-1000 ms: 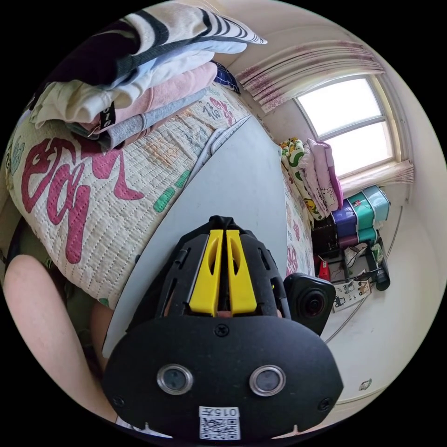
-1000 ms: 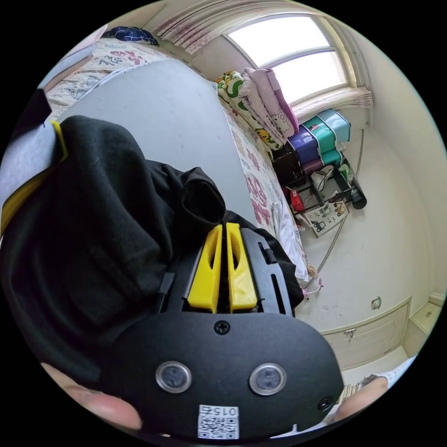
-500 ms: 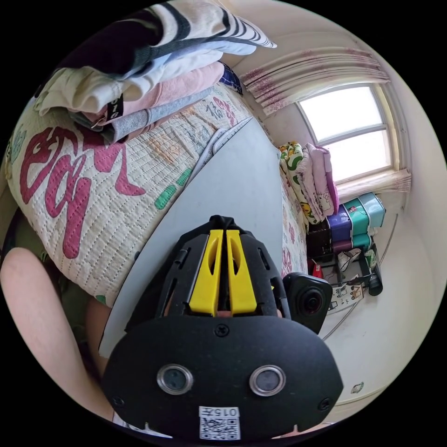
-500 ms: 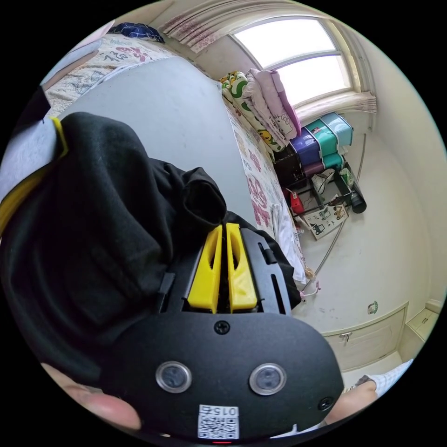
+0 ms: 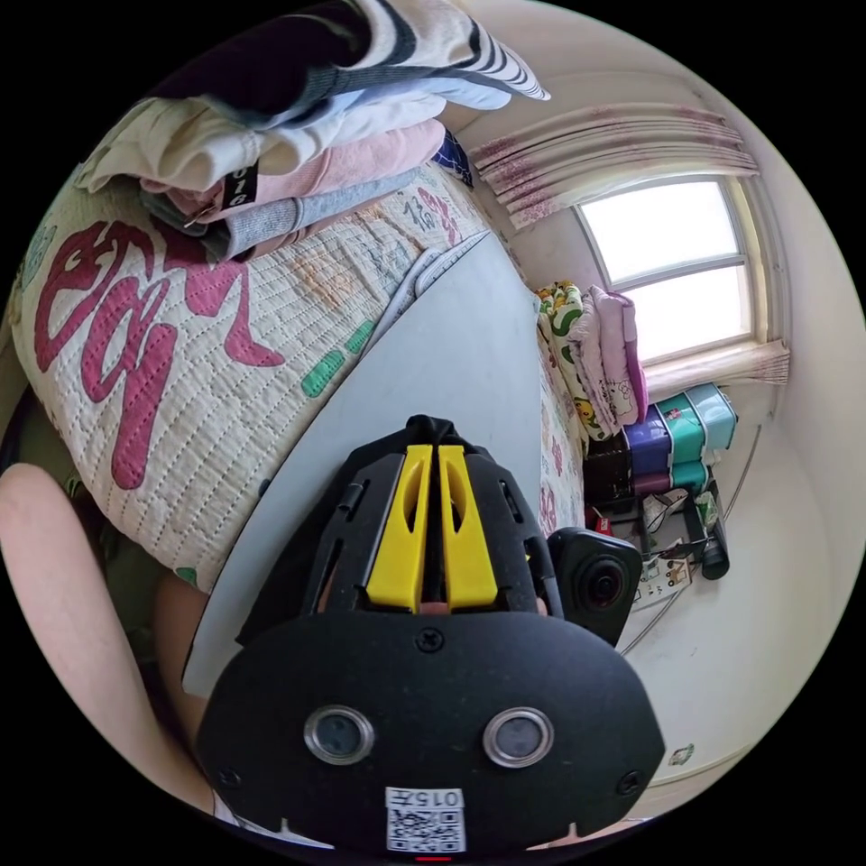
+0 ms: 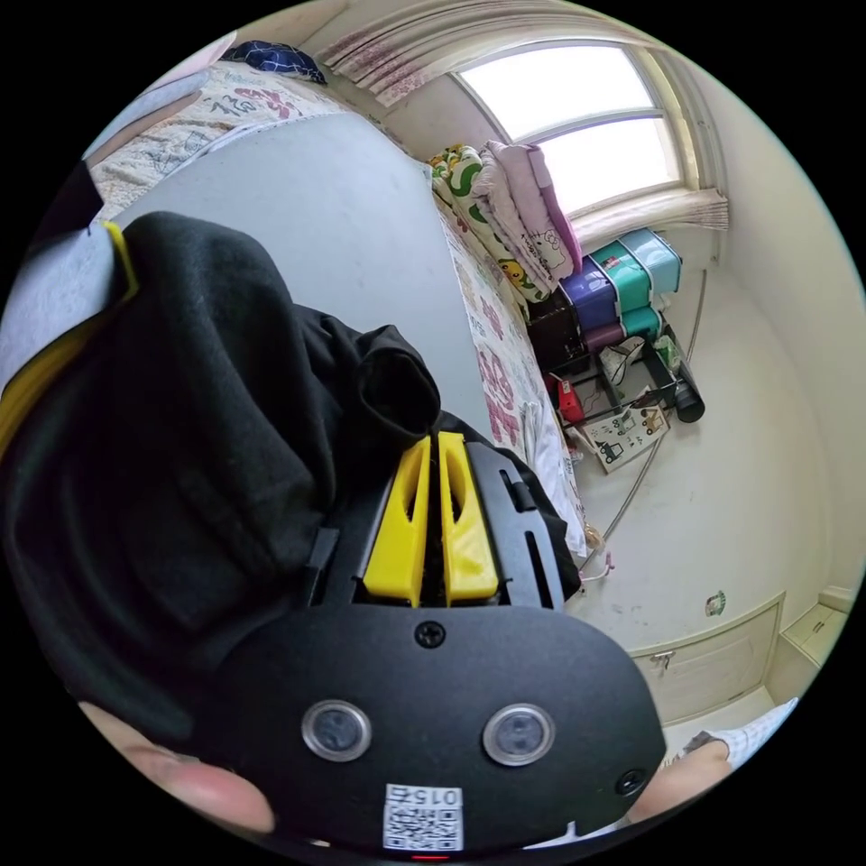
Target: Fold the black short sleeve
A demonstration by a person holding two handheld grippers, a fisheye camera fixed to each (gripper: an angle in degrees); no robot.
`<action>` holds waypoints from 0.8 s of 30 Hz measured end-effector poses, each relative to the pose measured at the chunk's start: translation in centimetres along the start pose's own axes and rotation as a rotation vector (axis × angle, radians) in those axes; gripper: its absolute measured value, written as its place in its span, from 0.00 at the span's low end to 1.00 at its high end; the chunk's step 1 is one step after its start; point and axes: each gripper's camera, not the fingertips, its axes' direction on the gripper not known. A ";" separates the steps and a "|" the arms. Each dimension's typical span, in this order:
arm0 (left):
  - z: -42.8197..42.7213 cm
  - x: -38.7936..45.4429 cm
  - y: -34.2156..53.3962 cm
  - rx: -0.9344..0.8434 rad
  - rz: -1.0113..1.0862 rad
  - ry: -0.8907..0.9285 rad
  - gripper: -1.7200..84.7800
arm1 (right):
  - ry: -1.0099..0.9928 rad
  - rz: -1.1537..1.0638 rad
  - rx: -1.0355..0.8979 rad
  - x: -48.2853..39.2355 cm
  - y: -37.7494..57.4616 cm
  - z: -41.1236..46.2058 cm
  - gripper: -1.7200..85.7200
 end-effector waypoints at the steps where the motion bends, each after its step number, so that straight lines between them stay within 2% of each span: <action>1: 0.0 0.0 0.0 0.000 0.000 0.001 0.01 | 0.001 0.000 0.001 0.0 0.0 0.0 0.02; 24: 0.5 -1.8 1.0 0.033 -0.055 0.063 0.01 | 0.030 -0.036 0.037 -1.0 0.3 -0.4 0.03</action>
